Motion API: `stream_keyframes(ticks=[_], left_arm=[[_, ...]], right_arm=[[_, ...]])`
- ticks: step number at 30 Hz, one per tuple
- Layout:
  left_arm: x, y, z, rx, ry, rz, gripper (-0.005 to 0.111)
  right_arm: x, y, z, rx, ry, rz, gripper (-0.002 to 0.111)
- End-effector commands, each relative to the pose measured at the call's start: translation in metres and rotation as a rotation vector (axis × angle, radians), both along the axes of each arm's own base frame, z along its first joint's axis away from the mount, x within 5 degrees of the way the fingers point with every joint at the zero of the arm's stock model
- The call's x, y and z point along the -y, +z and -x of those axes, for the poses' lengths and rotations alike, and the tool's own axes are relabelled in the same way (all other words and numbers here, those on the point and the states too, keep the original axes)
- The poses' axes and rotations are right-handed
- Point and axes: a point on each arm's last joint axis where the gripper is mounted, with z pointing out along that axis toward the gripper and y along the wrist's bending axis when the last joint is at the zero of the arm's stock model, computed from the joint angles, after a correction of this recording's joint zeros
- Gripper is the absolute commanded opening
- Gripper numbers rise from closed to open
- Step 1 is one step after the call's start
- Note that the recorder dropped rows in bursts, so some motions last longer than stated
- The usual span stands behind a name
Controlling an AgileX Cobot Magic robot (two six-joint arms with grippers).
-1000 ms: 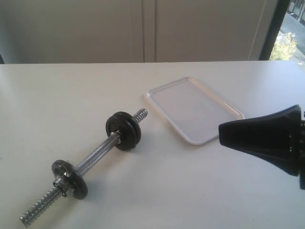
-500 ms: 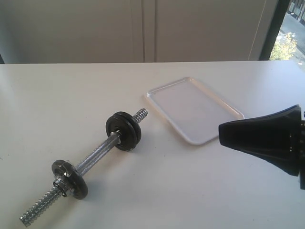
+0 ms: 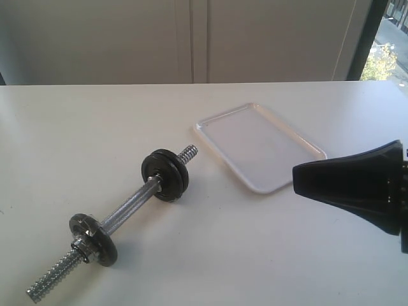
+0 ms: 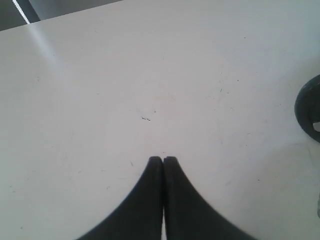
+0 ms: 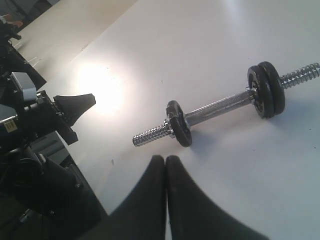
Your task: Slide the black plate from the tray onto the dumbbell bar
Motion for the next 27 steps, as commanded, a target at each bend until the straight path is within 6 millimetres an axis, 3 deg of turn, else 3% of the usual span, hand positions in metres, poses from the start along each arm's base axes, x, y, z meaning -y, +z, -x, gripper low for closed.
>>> stream_keyframes(ticks=[1,18,23,27], left_arm=[[-0.001,-0.001,0.0,0.006,0.004,-0.027,0.0],[-0.003,0.001,-0.001,0.03,0.009,-0.079,0.0],[-0.003,0.0,0.0,0.021,0.011,-0.069,0.0],[-0.002,0.0,0.0,0.015,0.068,0.121,0.0]], right_arm=[[-0.001,0.0,0.002,0.001,0.005,-0.007,0.001],[-0.004,0.0,0.004,0.004,0.03,-0.007,0.001],[-0.003,0.005,0.013,0.053,0.029,-0.012,0.001],[-0.001,0.01,0.023,0.097,0.029,-0.017,0.001]])
